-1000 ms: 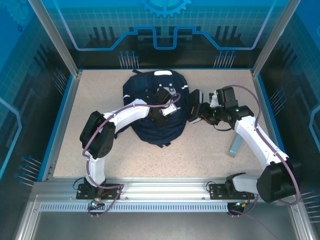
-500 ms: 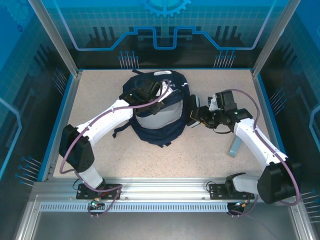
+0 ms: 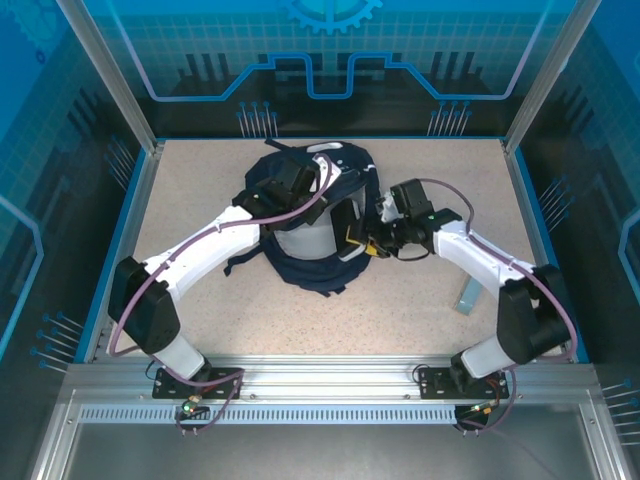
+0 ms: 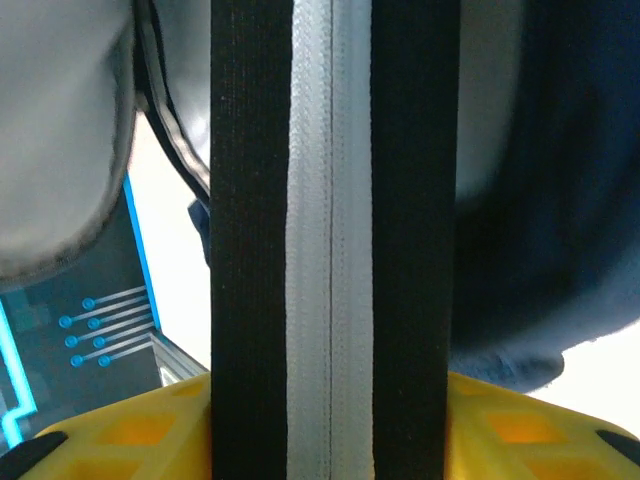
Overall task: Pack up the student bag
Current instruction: Place the pencil pouch in the student bag.
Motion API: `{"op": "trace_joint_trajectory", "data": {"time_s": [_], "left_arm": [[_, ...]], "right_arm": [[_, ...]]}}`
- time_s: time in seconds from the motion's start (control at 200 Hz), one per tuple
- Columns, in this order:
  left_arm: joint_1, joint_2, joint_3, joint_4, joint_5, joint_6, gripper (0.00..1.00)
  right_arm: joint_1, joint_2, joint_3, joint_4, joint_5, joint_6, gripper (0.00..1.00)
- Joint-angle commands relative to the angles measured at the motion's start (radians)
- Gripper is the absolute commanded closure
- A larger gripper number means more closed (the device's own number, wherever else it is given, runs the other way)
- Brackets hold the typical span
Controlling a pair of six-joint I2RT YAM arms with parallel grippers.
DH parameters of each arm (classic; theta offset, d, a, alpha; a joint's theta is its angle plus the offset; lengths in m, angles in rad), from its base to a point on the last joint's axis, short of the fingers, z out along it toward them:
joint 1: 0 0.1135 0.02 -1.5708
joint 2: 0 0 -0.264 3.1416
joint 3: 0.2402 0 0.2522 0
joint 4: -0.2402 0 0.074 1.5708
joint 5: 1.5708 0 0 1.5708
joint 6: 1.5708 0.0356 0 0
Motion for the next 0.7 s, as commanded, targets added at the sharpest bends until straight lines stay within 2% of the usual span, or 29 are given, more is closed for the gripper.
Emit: {"op": "trace_joint_trajectory", "data": {"time_s": [0.0, 0.245, 0.375, 0.5, 0.695], "left_arm": [[-0.019, -0.102, 0.007, 0.144, 0.029, -0.072, 0.96], [-0.049, -0.098, -0.011, 0.126, 0.031, -0.125, 0.97], [-0.049, -0.075, 0.005, 0.114, 0.031, -0.16, 0.98], [-0.049, -0.046, 0.023, 0.102, 0.039, -0.192, 0.98], [-0.054, -0.011, 0.03, 0.103, 0.058, -0.248, 0.99]], "right_arm": [[0.0, 0.08, 0.118, 0.07, -0.033, 0.022, 0.5], [-0.05, 0.234, 0.245, 0.058, 0.098, 0.035, 0.49], [-0.087, 0.277, 0.272, 0.066, 0.085, 0.033, 0.34], [-0.094, 0.222, 0.25, 0.044, 0.093, 0.013, 0.26], [-0.084, 0.006, 0.04, 0.061, 0.17, 0.058, 0.31]]}}
